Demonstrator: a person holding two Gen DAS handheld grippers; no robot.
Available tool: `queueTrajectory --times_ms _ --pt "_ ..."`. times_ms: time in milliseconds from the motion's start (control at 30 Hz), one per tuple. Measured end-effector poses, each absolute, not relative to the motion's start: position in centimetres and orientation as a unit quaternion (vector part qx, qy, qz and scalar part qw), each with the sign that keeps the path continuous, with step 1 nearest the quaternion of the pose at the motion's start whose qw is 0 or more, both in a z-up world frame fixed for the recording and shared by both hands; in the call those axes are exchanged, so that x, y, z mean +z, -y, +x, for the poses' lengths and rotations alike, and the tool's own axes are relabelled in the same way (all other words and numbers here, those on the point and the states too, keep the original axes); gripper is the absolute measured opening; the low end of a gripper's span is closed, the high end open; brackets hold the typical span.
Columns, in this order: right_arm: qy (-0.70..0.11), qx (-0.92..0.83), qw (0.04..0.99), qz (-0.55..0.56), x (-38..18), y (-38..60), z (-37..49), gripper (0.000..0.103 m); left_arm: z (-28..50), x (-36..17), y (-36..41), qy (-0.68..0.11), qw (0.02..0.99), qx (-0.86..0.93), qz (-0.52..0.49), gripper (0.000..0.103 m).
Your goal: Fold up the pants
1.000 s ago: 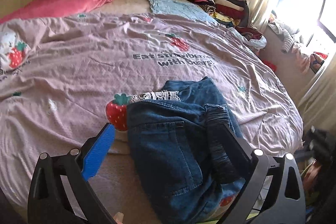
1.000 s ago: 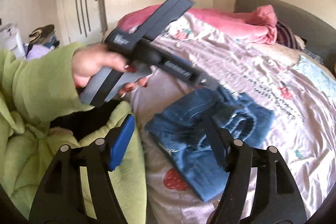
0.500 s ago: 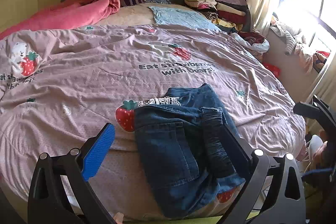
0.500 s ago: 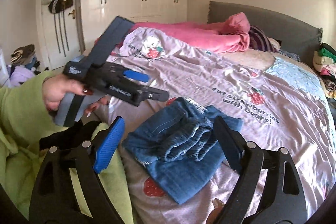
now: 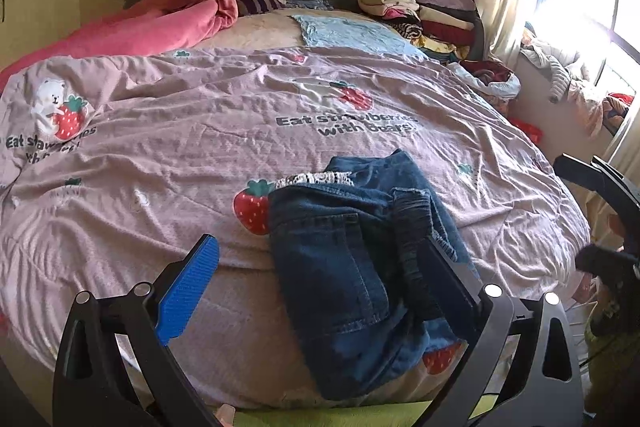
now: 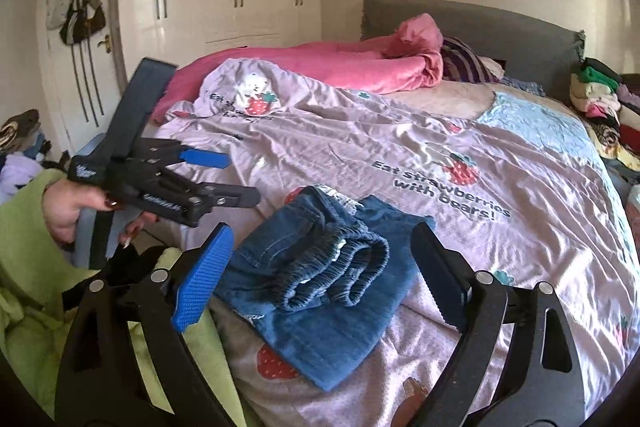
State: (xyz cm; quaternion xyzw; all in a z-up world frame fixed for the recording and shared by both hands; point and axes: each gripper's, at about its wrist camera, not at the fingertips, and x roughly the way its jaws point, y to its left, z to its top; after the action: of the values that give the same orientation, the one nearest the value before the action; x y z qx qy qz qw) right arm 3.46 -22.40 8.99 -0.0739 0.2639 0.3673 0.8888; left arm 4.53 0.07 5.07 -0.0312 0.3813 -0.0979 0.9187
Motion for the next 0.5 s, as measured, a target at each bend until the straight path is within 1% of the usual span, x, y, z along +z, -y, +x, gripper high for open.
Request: queueTrajectory --times_ms 500 --pt "-0.286 0.333 0.897 -0.06 7.5 22.9 5.0 0.084 4.3 3.3 -0.3 -0.396 0.913 -0.089 -0.032 0.098"
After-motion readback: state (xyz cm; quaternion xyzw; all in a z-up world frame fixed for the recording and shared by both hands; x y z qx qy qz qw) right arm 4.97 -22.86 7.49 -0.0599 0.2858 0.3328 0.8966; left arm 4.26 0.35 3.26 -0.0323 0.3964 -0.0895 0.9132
